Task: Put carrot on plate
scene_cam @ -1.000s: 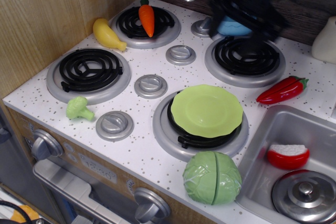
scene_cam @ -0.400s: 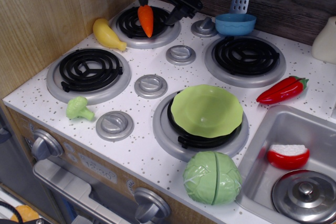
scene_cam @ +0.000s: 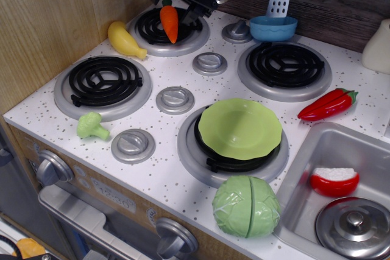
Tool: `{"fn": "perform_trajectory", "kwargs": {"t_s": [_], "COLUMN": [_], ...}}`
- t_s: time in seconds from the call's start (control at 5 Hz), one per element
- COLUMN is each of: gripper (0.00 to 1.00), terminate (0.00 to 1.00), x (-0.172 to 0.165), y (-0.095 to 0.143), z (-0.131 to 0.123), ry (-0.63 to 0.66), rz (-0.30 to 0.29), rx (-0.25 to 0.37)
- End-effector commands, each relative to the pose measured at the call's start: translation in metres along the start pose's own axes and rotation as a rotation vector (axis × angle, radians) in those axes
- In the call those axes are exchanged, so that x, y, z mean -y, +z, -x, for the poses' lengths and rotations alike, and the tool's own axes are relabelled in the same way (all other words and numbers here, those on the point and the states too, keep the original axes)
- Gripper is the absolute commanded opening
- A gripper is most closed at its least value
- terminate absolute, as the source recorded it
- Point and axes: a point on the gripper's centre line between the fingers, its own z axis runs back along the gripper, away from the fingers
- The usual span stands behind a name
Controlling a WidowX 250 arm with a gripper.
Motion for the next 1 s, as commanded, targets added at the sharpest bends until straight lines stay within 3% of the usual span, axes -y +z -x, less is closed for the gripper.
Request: {"fn": "perform_trajectory", "kwargs": {"t_s": [0.0, 0.2, 0.8], "gripper": [1.0, 1.0, 1.0], "terminate": [0.0, 0.0, 0.0], "x": [-0.002, 0.003, -0.003], "y": [-0.013, -0.018, -0.034], "z": [-0.019, -0.022, -0.016], "ry": [0.093, 0.142, 0.168], "rz": [0.032, 0.028, 0.111], "rx": [0.055, 0.056, 0.011]}}
